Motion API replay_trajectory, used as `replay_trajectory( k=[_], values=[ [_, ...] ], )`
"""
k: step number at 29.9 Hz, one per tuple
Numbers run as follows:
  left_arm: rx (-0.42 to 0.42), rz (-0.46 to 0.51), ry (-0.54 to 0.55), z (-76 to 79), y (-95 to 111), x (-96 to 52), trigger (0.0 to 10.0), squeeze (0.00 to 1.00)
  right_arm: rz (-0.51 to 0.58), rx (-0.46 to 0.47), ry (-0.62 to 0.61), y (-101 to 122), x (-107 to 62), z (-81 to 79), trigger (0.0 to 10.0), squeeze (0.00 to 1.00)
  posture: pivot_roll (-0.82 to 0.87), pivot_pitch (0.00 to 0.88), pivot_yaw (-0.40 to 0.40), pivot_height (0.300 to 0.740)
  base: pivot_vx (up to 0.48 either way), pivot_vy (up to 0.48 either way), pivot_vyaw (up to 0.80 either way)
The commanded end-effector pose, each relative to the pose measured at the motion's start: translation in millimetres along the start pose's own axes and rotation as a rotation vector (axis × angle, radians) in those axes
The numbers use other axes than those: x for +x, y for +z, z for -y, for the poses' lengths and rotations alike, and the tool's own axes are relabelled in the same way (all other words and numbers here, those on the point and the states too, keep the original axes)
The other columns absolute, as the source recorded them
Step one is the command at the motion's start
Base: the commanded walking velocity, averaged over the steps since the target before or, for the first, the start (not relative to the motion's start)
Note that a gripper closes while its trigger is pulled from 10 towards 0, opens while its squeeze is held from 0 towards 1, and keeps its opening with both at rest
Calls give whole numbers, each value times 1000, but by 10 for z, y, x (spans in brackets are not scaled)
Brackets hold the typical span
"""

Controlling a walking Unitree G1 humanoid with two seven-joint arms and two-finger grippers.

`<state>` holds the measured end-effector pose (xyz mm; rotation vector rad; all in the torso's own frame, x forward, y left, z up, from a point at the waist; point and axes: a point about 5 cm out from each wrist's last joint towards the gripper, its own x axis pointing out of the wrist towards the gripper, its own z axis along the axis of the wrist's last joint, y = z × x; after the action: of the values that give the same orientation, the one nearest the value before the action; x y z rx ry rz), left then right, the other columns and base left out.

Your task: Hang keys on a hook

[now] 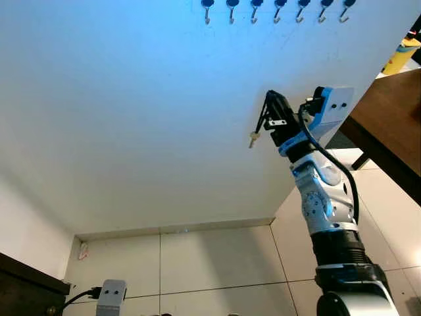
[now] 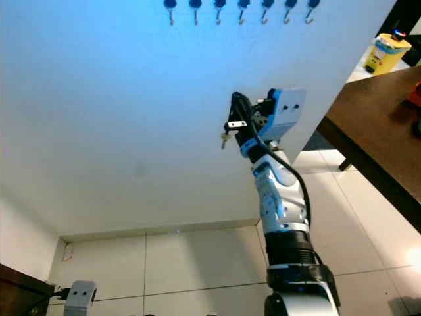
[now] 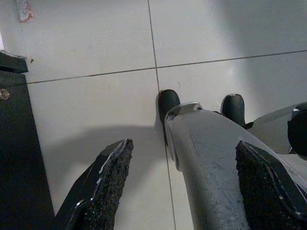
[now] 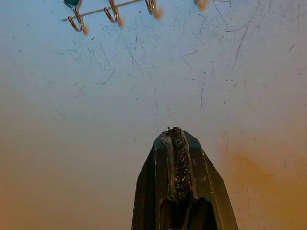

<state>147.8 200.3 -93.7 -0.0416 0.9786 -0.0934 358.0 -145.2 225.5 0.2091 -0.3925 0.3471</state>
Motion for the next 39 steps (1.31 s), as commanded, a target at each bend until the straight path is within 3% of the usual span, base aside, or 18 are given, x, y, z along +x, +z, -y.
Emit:
replay_trajectory(
  k=[1, 10, 16, 21, 39],
  values=[
    [1, -66, -10, 40, -166, -26, 10000, 0, -4, -10, -2, 0, -18, 16, 10000, 0, -61, 51, 42, 740, 0, 0, 0],
    [-35, -58, -23, 57, -138, -14, 10000, 0, -3, -10, -1, -3, -6, 11, 10000, 0, -52, 49, 43, 740, 0, 0, 0],
    [-43, -67, -52, 40, -126, -17, 10000, 0, 3, -11, 5, 6, 15, -21, 10000, 0, -38, 54, 56, 740, 0, -437, 0],
    [-30, -57, -8, -40, -123, -35, 10000, 0, 7, -1, -4, 2, 6, -13, 10000, 0, -27, 52, 52, 740, 0, -466, 0],
    [-16, -66, 4, -69, -145, -47, 10000, 0, 49, 2, 61, 133, 100, -90, 10000, 0, -7, 43, 54, 740, 0, 0, 0]
  ],
)
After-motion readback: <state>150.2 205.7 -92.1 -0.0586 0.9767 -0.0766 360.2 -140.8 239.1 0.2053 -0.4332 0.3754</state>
